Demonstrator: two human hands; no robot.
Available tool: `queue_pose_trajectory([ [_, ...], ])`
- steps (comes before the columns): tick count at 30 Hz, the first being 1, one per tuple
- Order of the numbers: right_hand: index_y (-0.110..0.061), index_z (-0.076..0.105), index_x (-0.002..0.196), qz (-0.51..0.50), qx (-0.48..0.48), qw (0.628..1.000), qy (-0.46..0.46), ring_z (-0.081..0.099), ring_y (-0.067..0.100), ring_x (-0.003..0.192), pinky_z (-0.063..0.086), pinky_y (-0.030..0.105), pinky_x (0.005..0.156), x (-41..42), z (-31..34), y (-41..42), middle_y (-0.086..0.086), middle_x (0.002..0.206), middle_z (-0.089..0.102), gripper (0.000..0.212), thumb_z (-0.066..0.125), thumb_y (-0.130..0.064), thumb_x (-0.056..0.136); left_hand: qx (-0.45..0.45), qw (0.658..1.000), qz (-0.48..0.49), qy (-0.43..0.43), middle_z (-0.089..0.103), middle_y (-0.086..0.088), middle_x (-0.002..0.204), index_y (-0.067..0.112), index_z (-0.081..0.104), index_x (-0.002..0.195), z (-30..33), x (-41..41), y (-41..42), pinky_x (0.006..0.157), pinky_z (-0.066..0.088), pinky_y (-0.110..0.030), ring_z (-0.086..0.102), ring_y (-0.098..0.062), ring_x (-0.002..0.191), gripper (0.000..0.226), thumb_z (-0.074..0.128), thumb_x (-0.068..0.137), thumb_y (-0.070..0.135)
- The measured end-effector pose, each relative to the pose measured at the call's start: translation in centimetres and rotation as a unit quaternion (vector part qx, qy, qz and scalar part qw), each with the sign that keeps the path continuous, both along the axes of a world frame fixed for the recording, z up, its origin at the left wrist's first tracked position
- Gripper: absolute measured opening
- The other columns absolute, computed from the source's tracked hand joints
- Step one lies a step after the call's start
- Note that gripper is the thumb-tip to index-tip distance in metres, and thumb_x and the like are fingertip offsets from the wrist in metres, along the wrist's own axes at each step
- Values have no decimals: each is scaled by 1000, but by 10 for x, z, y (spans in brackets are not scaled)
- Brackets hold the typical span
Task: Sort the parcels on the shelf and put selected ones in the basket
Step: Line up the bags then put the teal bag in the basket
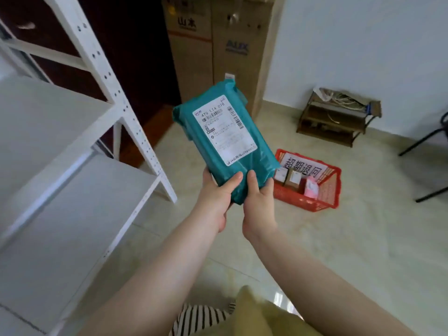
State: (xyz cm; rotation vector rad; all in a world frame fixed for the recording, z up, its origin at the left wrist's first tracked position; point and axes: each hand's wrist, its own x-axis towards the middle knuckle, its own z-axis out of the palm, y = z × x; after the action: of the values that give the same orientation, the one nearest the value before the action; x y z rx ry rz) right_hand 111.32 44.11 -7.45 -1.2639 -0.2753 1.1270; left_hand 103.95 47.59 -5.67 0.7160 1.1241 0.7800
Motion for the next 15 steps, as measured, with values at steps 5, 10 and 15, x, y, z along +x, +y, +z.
queue_pose_trajectory([
  [5,-20,60,116,-9,-26,999,23,66,17,107,50,35,100,114,-14,-31,1,117,70,22,62,-16,95,45,993,-94,49,69,0,118,28,50,132,-12,81,7,87,57,-31,71,-15,98,57,72,83,8],
  [10,-2,52,135,0,-17,997,75,62,34,119,44,49,108,209,-37,-49,15,124,68,48,66,-15,91,47,979,-184,80,71,0,112,31,49,134,-29,153,25,72,57,-25,72,-13,87,62,73,82,7],
  [15,2,53,134,-35,-28,993,108,71,30,102,59,36,84,279,-56,-52,14,115,72,42,60,-12,95,26,967,-238,92,70,-1,118,31,50,133,-59,225,40,79,57,-31,72,-18,94,62,74,81,8],
])
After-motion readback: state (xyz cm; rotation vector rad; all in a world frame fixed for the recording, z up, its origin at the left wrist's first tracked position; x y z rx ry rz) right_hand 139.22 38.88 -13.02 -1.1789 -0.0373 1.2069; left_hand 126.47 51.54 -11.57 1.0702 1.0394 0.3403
